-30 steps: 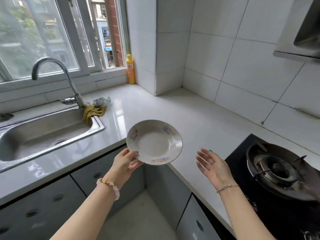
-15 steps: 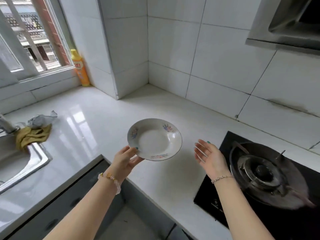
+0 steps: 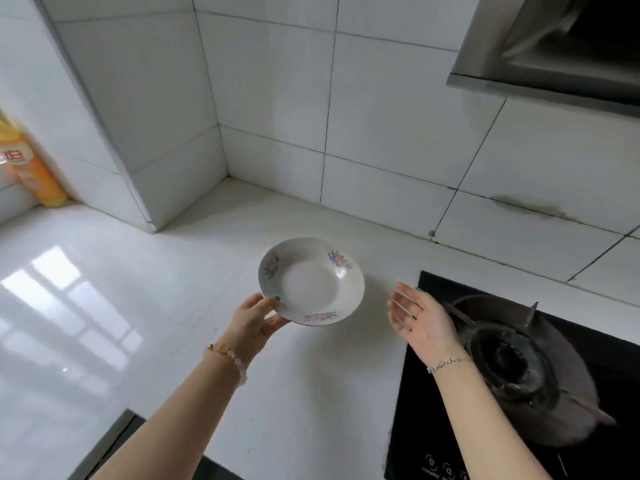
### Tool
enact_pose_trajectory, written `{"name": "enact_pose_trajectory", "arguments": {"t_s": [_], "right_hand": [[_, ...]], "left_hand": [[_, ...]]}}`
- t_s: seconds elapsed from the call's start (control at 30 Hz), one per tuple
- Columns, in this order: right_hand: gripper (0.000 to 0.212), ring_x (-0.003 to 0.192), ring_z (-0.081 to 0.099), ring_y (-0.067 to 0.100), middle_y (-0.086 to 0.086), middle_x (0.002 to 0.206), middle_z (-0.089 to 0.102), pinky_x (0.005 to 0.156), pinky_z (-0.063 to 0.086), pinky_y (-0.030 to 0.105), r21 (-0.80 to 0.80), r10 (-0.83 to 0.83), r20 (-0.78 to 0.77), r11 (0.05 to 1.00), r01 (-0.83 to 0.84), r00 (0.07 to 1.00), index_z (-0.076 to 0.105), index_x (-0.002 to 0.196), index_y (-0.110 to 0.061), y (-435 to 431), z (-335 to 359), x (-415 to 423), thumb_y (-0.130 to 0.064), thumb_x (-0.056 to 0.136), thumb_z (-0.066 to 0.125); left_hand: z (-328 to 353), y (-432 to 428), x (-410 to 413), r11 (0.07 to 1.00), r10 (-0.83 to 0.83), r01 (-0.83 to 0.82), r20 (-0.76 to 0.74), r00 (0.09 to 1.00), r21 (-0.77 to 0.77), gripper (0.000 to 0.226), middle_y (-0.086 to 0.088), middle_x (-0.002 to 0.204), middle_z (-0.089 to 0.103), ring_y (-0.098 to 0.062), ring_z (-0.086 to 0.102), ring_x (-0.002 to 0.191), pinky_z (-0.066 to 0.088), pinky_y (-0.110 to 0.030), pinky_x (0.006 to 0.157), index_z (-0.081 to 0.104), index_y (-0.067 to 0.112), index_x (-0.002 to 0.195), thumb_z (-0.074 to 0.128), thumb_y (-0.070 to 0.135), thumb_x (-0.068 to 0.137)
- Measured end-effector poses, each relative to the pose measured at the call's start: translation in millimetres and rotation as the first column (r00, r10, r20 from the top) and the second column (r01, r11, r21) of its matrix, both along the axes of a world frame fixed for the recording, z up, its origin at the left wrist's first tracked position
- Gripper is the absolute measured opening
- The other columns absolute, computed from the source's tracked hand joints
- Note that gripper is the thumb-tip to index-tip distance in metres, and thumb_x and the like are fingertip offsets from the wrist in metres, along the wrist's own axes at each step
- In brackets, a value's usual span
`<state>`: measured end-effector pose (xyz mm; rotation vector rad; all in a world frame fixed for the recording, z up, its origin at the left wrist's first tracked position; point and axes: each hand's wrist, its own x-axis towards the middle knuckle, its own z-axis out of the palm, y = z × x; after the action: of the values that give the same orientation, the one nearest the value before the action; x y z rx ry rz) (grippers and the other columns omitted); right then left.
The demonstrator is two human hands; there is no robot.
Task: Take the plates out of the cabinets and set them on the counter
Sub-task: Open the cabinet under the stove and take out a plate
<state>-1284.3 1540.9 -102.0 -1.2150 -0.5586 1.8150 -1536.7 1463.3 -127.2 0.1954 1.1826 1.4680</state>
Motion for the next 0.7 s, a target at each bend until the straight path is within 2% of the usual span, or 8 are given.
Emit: {"name": "enact_pose_trajectory", "arguments": {"t_s": [0.2,0.33,0.5,0.63,0.7], "right_hand": [[0.022,0.088,0.063,0.019,0.004,0.092,0.069,0.078,0.05,0.031,-0.001,-0.17,0.005,0.985,0.17,0.985,0.068,0.103,-0.012,7,5,3,-0.023,0.093,0.051],[0.026,0.092,0.063,0.019,0.005,0.098,0.069,0.077,0.05,0.03,-0.004,-0.273,0.008,0.962,0.273,0.962,0.066,0.107,-0.011,11,5,5,-0.025,0.096,0.048],[0.026,0.096,0.063,0.02,0.007,0.103,0.068,0.079,0.05,0.031,-0.01,-0.349,0.041,0.937,0.349,0.936,0.066,0.106,-0.013,11,-2,3,-0.025,0.097,0.044],[0.026,0.098,0.063,0.021,0.007,0.104,0.068,0.081,0.05,0.032,-0.03,-0.398,0.056,0.916,0.4,0.916,0.066,0.109,-0.013,11,-9,0,-0.024,0.097,0.045],[0.026,0.1,0.063,0.021,0.007,0.105,0.069,0.084,0.05,0.032,-0.035,-0.406,0.065,0.912,0.409,0.912,0.066,0.11,-0.014,12,-11,-1,-0.024,0.097,0.045]], "left_hand": [[-2,68,3,0.977,-0.199,0.202,0.041,0.979,-0.066,0.014,-0.02,0.099,0.059,-0.032,0.062,0.085,0.059,-0.032,0.055,0.057,-0.004,0.096,0.048,-0.011,0.088],[-14,104,9,0.947,-0.296,0.302,0.062,0.953,-0.114,0.02,-0.022,0.104,0.056,-0.033,0.06,0.086,0.06,-0.034,0.055,0.054,-0.006,0.105,0.047,-0.012,0.088],[-30,136,21,0.923,-0.353,0.365,0.108,0.929,-0.124,0.012,-0.022,0.095,0.056,-0.034,0.06,0.082,0.059,-0.033,0.055,0.053,-0.002,0.092,0.046,-0.012,0.089],[-44,156,28,0.901,-0.377,0.397,0.139,0.916,-0.173,0.015,-0.021,0.097,0.054,-0.035,0.058,0.083,0.059,-0.033,0.052,0.051,-0.002,0.1,0.046,-0.011,0.09],[-48,165,32,0.894,-0.388,0.409,0.14,0.911,-0.184,0.013,-0.02,0.096,0.054,-0.034,0.058,0.083,0.059,-0.033,0.053,0.051,-0.001,0.096,0.045,-0.011,0.09]]}}
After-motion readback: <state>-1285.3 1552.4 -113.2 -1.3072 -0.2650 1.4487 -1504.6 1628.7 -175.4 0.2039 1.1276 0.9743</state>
